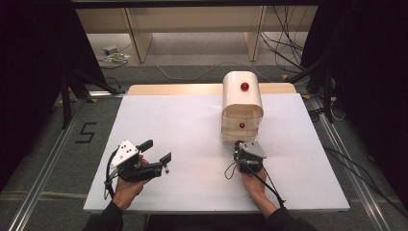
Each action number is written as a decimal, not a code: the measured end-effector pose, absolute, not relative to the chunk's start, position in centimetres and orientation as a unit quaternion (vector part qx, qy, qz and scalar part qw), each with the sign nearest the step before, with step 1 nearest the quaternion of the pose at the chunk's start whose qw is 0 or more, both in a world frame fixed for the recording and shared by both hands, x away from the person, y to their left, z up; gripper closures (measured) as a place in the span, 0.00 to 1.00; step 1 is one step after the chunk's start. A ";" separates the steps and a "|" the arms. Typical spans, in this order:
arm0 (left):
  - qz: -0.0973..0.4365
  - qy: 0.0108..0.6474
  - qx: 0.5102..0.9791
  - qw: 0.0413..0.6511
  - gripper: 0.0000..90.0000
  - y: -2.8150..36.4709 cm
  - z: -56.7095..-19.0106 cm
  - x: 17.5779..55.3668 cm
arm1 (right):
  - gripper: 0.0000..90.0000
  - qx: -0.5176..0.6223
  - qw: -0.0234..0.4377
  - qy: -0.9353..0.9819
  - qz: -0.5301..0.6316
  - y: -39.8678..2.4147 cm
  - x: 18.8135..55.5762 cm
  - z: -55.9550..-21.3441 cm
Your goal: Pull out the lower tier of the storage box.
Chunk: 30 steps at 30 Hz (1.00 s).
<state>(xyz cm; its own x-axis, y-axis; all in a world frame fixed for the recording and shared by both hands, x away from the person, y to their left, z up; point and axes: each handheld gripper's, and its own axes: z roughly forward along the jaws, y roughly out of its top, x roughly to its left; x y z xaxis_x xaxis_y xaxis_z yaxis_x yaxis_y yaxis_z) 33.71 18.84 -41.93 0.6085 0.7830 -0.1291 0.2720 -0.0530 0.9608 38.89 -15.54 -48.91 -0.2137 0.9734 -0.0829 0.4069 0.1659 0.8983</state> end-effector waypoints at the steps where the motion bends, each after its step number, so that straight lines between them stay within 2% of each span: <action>1: 0.223 0.382 0.690 0.572 0.18 18.8 -41.9 33.7 | 0.82 0.512 0.360 0.673 0.392 -15.5 38.9 -48.9; 24: 0.223 0.381 0.691 0.572 0.18 18.9 -41.9 33.7 | 0.81 0.512 0.357 0.679 0.386 -15.6 38.2 -48.8; 26: 0.224 0.381 0.691 0.572 0.18 18.9 -41.9 33.7 | 0.79 0.516 0.348 0.680 0.388 -15.7 38.2 -48.7; 27: 0.224 0.381 0.690 0.572 0.18 18.9 -41.9 33.7 | 0.73 0.517 0.334 0.685 0.390 -16.0 38.2 -48.5; 28: 0.224 0.381 0.690 0.573 0.18 18.9 -41.9 33.7 | 0.73 0.517 0.334 0.685 0.390 -16.0 38.2 -48.5; 30: 0.224 0.381 0.691 0.572 0.18 18.9 -41.9 33.7 | 0.67 0.514 0.306 0.694 0.401 -16.5 38.2 -48.4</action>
<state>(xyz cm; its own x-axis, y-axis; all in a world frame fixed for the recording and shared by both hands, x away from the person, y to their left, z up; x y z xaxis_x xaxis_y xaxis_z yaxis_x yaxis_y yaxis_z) 33.66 18.88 -41.92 0.6092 0.7827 -0.1277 0.2705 -0.0538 0.9612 38.16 -16.46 -48.37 -0.2832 0.9590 -0.0132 0.4679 0.1502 0.8709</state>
